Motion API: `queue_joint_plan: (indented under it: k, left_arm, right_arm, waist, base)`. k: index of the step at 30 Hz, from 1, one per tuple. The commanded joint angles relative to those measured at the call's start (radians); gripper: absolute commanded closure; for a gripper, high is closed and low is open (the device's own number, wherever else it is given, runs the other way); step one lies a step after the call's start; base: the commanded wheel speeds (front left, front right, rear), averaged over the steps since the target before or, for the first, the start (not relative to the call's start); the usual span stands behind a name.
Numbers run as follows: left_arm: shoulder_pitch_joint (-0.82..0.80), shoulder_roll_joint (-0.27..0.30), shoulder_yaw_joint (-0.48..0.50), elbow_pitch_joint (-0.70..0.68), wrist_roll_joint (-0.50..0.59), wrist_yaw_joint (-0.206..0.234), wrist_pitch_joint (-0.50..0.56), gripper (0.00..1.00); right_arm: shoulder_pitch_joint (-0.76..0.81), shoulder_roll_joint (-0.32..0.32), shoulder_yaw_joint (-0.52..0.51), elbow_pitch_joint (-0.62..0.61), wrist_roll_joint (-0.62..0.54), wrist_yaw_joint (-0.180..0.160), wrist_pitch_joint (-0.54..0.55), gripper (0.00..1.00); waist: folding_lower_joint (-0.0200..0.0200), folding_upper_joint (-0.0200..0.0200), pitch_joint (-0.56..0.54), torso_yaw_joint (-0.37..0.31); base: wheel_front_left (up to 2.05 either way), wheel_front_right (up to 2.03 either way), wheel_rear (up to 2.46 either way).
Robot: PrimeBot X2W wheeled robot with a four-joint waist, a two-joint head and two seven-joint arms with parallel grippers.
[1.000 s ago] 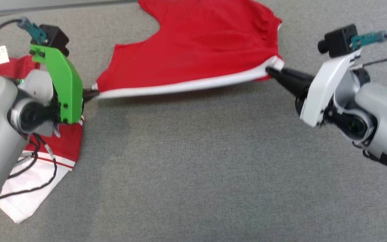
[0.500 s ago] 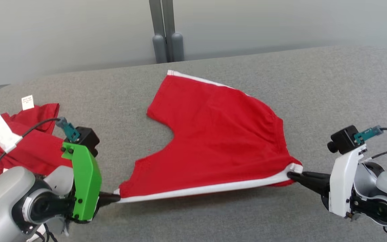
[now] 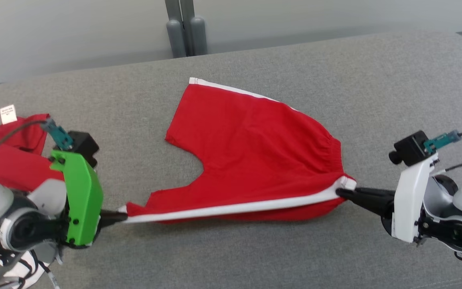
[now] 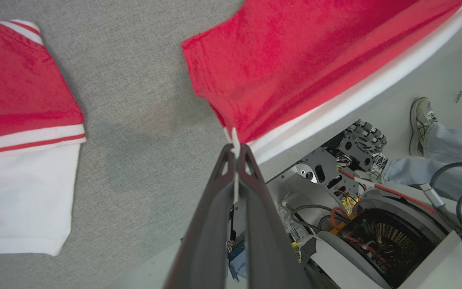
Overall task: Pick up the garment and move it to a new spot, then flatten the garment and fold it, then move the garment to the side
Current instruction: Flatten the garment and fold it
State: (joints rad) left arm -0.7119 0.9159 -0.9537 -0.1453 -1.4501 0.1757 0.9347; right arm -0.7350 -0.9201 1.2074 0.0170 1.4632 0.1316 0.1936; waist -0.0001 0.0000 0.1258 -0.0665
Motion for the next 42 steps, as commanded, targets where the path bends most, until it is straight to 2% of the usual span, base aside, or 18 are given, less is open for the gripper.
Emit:
queue_joint_plan:
  k: [1,7,20,30,38,39,40,41,42]
  left_arm:
    - [-0.043,0.004,0.014,0.022,0.012,-0.002,0.013,1.0]
    - [-0.21,-0.046,0.049,0.103,0.055,0.002,0.067,1.0]
    - [-0.554,-0.196,0.088,0.322,0.141,-0.008,0.129,1.0]
    - [-0.694,-0.257,0.084,0.434,0.196,-0.009,0.145,1.0]
    - [-0.752,-0.298,0.091,0.524,0.232,-0.052,0.087,1.0]
    - [-0.755,-0.305,0.094,0.537,0.236,-0.06,0.074,1.0]
    - [-0.755,-0.309,0.093,0.547,0.24,-0.065,0.063,0.93]
    - [-0.752,-0.315,0.092,0.56,0.242,-0.072,0.051,0.09]
    - [-0.747,-0.318,0.092,0.576,0.243,-0.081,0.042,0.0]
  right_arm:
    - [-0.025,0.013,-0.02,0.012,0.004,-0.002,0.003,1.0]
    - [-0.103,0.06,-0.078,0.037,0.025,-0.002,0.034,1.0]
    - [-0.21,0.058,-0.208,0.046,0.059,-0.001,0.008,1.0]
    - [-0.256,0.115,-0.243,0.082,0.064,-0.001,-0.005,1.0]
    - [-0.279,0.149,-0.255,0.113,0.047,-0.001,-0.011,1.0]
    - [-0.279,0.15,-0.258,0.117,0.048,-0.002,-0.013,0.71]
    - [-0.277,0.152,-0.261,0.12,0.05,-0.002,-0.017,0.45]
    - [-0.275,0.155,-0.262,0.121,0.052,-0.001,-0.019,0.0]
    - [-0.272,0.159,-0.263,0.123,0.051,-0.001,-0.021,0.0]
  waist:
    - [0.0001,0.0,0.069,-0.015]
    - [0.0001,0.0,0.18,-0.043]
    - [0.0001,0.0,0.399,-0.101]
    - [0.0001,0.0,0.514,-0.146]
    - [0.0001,0.0,0.543,-0.161]
    - [0.0001,0.0,0.542,-0.162]
    - [0.0001,0.0,0.54,-0.162]
    - [0.0001,0.0,0.536,-0.162]
    - [0.0001,0.0,0.529,-0.162]
  base:
    - [0.0,0.0,0.0]
    - [0.0,0.0,0.0]
    - [0.0,0.0,0.0]
    - [0.0,0.0,0.0]
    - [0.0,0.0,0.0]
    - [0.0,0.0,0.0]
    - [0.0,0.0,0.0]
    - [0.0,0.0,0.0]
    - [0.0,0.0,0.0]
